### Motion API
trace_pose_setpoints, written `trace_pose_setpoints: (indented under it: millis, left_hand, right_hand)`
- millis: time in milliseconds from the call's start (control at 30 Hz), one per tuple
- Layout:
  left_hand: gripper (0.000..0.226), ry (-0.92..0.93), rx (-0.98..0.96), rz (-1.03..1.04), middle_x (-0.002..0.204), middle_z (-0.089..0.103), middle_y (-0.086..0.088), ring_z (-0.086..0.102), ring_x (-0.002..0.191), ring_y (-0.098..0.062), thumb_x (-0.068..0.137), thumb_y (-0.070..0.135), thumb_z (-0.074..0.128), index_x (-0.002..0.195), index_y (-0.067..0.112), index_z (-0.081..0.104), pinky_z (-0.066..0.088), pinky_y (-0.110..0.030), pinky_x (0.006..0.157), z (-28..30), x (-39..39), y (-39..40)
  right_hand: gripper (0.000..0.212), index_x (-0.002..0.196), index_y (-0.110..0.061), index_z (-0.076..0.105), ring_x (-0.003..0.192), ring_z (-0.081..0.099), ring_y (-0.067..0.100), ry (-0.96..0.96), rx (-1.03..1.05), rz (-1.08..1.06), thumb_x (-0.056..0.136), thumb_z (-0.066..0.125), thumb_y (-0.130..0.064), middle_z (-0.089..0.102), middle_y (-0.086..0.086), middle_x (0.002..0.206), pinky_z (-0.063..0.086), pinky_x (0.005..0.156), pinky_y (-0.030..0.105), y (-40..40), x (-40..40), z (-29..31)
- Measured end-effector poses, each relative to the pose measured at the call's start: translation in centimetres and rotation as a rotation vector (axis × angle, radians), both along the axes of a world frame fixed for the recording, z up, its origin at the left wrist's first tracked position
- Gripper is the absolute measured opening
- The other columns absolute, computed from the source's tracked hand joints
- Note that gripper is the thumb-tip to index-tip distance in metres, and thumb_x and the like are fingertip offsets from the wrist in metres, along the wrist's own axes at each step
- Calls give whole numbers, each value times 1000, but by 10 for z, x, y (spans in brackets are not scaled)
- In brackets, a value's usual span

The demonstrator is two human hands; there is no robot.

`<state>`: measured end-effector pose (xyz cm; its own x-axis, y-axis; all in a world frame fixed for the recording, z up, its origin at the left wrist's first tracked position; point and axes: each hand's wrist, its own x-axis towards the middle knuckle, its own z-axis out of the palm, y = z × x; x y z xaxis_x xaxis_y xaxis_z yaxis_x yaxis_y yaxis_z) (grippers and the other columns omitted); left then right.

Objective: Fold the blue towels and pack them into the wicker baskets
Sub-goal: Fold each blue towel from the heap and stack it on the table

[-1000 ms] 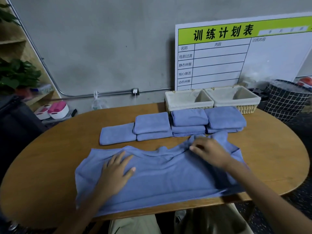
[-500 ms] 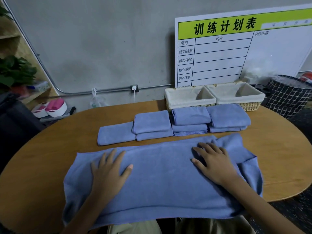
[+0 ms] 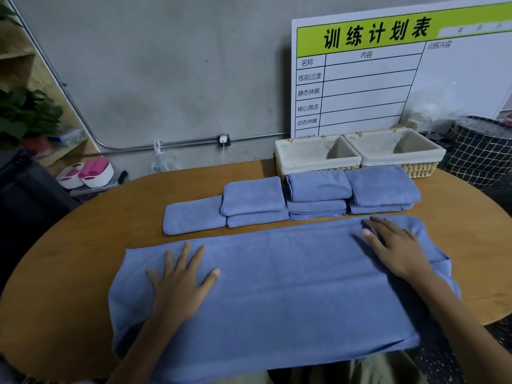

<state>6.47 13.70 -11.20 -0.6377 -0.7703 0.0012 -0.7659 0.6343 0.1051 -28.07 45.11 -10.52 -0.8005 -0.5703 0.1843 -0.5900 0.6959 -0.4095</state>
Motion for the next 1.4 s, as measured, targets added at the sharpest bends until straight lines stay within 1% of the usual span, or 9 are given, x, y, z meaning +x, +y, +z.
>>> trace_pose_setpoints:
  millis: [167,300,600,700,833,933,1033,1233,1400]
  left_hand:
    - [74,14,-8,16,168,2,12,-1,155,-29,90,78,33,156,48,15,9,-70,115,3,-6,6]
    - [74,1,23,13,168,0,13,-2,155,-28,90,78,31,156,48,14,8,-70,115,7,-14,3]
    - [79,8,24,21,168,9,9,11,155,-20,88,83,20,156,43,20,16,-61,117,8,54,-44]
    - [60,-46,-50,34,164,27,-3,30,149,-25,100,56,44,154,31,36,31,-59,112,13,75,-51]
    - [35,99,-215,-84,117,67,-28,68,104,-45,81,11,75,114,0,72,55,-63,81,14,40,-42]
    - [45,251,56,-81,153,44,-19,43,140,-35,103,27,45,143,8,52,37,-51,112,19,-25,1]
    - [56,130,82,-1,168,11,-7,8,154,-30,106,49,27,157,24,28,11,-56,119,9,-55,29]
    - [54,141,-60,108,154,43,-17,37,141,-42,101,47,42,144,17,55,30,-66,109,-8,0,-4]
    - [59,60,-32,263,162,28,-16,22,150,-35,103,47,40,154,16,38,19,-63,115,3,46,-31]
  right_hand:
    - [59,135,-27,59,142,40,27,144,92,24,99,26,-60,48,0,152,28,110,55,-25,25,6]
    - [87,152,-39,33,153,16,23,60,230,198,81,-1,-75,22,-10,164,15,119,47,-46,52,-2]
    - [74,154,-45,24,154,8,15,25,252,85,89,9,-78,15,-16,165,11,121,46,-7,11,1]
    - [68,154,-43,24,154,10,18,34,304,47,94,13,-73,16,-13,165,13,119,48,-2,8,-1]
    - [56,137,-25,55,138,39,32,151,214,47,97,29,-54,46,5,151,32,107,55,-33,39,5]
    - [61,129,-24,62,131,49,34,157,148,238,90,28,-55,54,5,144,38,101,54,-71,84,4]
    - [73,145,-31,47,148,28,29,72,153,264,89,12,-62,37,-3,158,23,114,49,-88,103,1]
    - [80,153,-36,32,153,11,22,54,157,207,85,1,-66,20,-7,165,9,121,45,-80,96,-3]
    - [67,153,-34,31,153,11,23,53,186,189,95,10,-60,20,-5,165,10,120,46,-81,100,0]
